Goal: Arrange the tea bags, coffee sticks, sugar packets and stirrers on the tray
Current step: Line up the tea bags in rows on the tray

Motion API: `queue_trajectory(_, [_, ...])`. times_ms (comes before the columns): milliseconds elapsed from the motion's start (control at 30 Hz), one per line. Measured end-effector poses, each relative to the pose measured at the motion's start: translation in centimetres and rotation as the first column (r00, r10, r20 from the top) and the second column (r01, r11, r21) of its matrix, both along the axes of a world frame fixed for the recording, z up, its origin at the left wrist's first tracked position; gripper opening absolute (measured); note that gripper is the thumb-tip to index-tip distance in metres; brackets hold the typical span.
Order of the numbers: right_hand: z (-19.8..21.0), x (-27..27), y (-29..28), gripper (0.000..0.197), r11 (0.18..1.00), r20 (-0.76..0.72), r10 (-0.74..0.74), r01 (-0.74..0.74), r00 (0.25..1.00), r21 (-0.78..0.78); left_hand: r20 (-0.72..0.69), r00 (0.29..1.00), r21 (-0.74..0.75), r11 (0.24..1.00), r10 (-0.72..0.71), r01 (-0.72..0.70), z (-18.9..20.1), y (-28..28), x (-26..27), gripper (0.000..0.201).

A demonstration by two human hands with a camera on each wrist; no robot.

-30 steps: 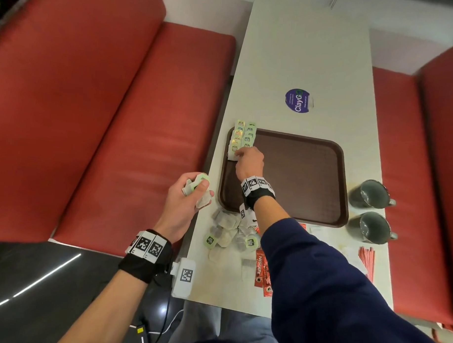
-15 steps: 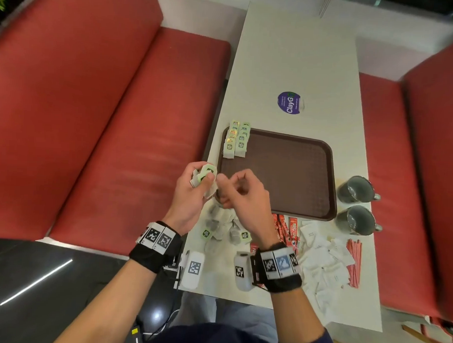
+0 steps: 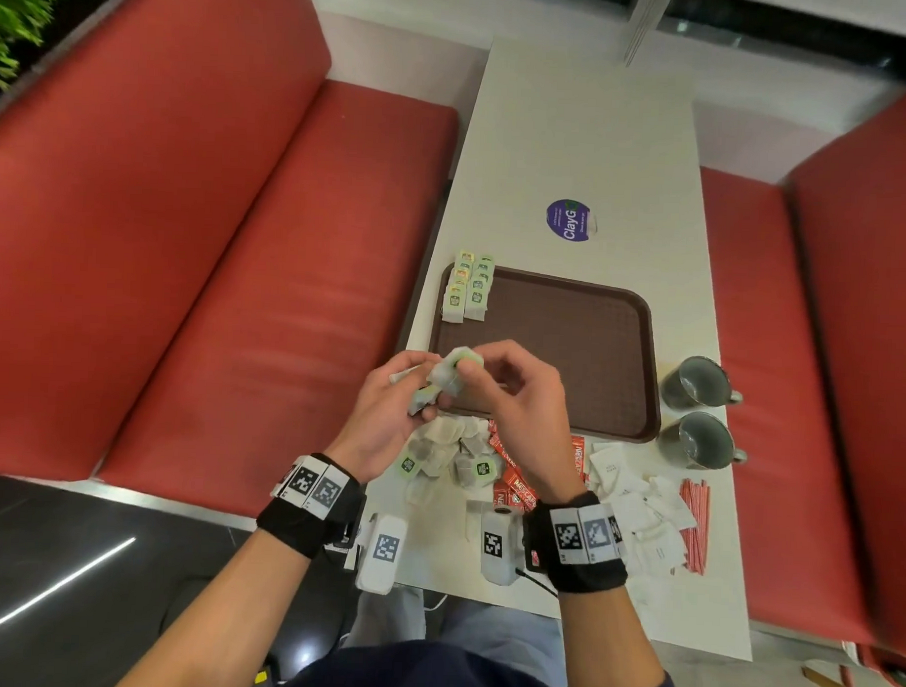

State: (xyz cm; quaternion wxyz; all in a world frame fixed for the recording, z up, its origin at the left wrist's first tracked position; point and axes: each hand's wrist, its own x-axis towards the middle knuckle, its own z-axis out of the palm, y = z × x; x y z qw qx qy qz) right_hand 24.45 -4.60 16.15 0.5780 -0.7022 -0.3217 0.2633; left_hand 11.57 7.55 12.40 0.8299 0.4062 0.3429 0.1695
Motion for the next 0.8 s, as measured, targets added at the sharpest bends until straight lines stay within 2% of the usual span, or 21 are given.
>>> queue_trajectory(67, [0.2,0.5,-0.1,0.009,0.999,-0.082,-0.052,0.052,0.995,-0.005,0.038,0.998,-0.035,0.999,-0.040,0.042,0.2,-0.3,-0.3,0.027])
queue_trajectory(167, [-0.5,1.0,0.0,0.009,0.993,-0.007,-0.081,0.080,0.997,-0.085,0.032,0.990,0.029,0.990,-0.140,0.139,0.5,-0.9,-0.3,0.042])
queue_trajectory(300, [-1.1,1.5,-0.3,0.007,0.988,0.075,-0.081,0.090,0.994,-0.127,0.008,0.985,0.139,0.976,-0.170,0.167,0.5,-1.4,0.1,0.029])
queue_trajectory(400, [-1.3,1.9,-0.6,0.008,0.989,0.082,-0.088,0.097,0.993,-0.112,-0.013,0.984,0.222,0.959,-0.177,0.175,0.0,-1.5,0.7,0.022])
queue_trajectory(467, [-1.5,2.2,-0.7,0.012,0.988,0.015,-0.103,0.104,0.995,-0.110,-0.022,0.989,0.260,0.955,-0.143,0.144,-0.4,-1.5,1.1,0.019])
queue_trajectory(567, [-2.7,2.2,-1.0,0.020,0.988,-0.160,-0.111,0.092,0.981,-0.121,-0.020,0.998,0.273,0.960,-0.065,0.068,-0.7,-1.5,2.0,0.019])
queue_trajectory(700, [-4.6,2.6,-0.7,0.032,0.983,-0.225,-0.175,0.156,0.958,-0.100,-0.052,0.998,0.289,0.957,-0.028,0.042,-1.4,-1.4,2.8,0.020])
queue_trajectory(800, [-5.5,4.0,0.6,0.030,0.970,-0.240,-0.241,0.221,0.941,-0.105,-0.073,0.997,0.288,0.957,0.031,-0.009,-2.0,-0.9,2.9,0.016])
